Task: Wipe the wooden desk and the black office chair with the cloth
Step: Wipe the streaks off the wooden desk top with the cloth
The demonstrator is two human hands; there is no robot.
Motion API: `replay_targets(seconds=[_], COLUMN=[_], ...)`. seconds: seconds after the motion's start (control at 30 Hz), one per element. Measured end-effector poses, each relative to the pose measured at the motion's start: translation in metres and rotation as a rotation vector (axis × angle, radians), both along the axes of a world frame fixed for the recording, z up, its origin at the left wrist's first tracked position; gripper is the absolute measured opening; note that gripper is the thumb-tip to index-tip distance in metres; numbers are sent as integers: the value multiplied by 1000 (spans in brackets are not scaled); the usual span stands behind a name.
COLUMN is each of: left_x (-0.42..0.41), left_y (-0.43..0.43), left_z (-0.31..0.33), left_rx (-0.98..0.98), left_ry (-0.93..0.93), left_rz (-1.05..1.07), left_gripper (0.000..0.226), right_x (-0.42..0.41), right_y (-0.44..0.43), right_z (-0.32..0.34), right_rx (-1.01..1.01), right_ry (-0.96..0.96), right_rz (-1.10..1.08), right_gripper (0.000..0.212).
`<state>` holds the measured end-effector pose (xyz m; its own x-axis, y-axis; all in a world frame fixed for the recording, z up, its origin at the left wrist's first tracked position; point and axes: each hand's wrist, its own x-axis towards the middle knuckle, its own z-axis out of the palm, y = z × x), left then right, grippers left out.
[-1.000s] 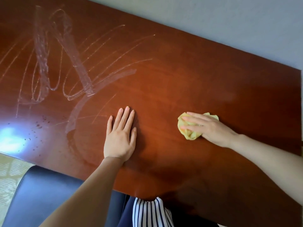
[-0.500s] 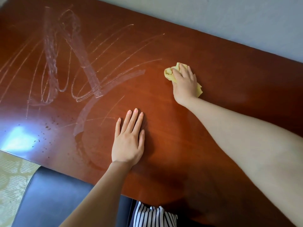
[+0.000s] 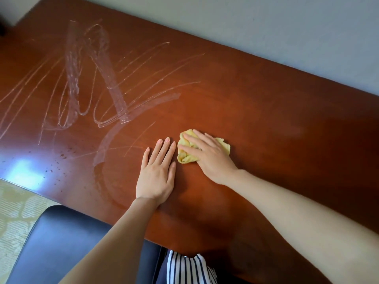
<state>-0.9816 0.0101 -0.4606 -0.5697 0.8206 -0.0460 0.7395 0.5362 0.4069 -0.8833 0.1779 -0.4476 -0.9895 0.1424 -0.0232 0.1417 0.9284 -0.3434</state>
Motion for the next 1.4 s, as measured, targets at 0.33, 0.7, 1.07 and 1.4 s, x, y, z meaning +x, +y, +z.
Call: replay_targets(seconds=[0.33, 0.7, 1.07, 1.4], left_x=[-2, -32, -35, -39], left_y=[26, 90, 94, 95], left_z=[26, 3, 4, 7], left_rx=[-21, -51, -47, -36], left_ry=[111, 103, 0, -21], left_rz=[110, 16, 56, 71], left_gripper=[43, 56, 58, 57], right_x=[87, 48, -115, -187], right_y=[29, 122, 215, 150], right_z=[6, 16, 11, 2], right_rx=[-8, -36, -45, -15], right_ry=[-25, -113, -18, 26], right_rz=[362, 24, -513, -77], right_gripper=[75, 70, 56, 56])
